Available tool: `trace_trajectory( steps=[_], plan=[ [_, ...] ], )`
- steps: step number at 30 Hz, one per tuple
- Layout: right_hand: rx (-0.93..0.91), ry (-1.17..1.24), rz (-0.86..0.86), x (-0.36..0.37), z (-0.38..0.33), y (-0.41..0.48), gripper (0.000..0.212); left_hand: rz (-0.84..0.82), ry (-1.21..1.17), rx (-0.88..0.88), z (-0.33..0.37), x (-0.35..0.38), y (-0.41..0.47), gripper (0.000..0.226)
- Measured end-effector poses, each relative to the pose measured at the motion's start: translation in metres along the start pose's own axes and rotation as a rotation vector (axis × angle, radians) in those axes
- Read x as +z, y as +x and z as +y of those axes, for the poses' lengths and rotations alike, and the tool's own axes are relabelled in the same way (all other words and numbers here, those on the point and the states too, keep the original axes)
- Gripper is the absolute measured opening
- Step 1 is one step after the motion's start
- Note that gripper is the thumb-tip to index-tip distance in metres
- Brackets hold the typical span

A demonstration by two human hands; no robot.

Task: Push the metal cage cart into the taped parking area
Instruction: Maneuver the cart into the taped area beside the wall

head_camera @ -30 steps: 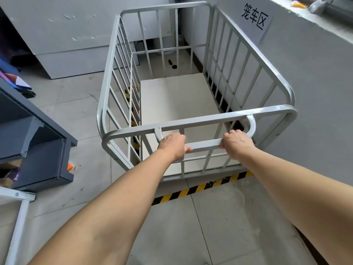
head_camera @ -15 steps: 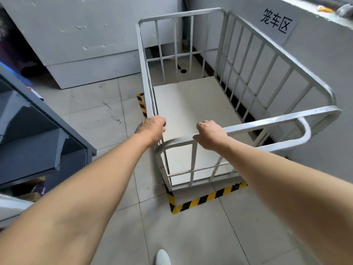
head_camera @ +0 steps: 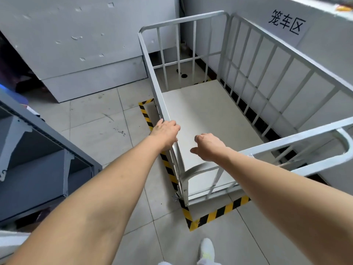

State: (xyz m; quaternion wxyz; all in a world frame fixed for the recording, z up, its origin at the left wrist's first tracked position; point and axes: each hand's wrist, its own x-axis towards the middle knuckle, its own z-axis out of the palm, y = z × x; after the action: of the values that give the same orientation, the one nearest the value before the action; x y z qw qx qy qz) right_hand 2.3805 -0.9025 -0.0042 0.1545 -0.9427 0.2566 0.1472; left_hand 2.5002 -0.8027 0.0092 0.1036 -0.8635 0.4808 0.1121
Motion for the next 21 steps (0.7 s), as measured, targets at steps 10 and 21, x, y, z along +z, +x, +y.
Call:
trace_trajectory(
  steps=[10, 21],
  plan=[
    [0.161, 0.104, -0.064, 0.012, -0.044, 0.048, 0.050, -0.023, 0.122, 0.183, -0.071, 0.010, 0.070, 0.042],
    [0.448, 0.158, 0.092, 0.047, -0.103, 0.086, 0.030, -0.025, 0.138, 0.439, -0.133, 0.014, 0.129, 0.062]
  ],
)
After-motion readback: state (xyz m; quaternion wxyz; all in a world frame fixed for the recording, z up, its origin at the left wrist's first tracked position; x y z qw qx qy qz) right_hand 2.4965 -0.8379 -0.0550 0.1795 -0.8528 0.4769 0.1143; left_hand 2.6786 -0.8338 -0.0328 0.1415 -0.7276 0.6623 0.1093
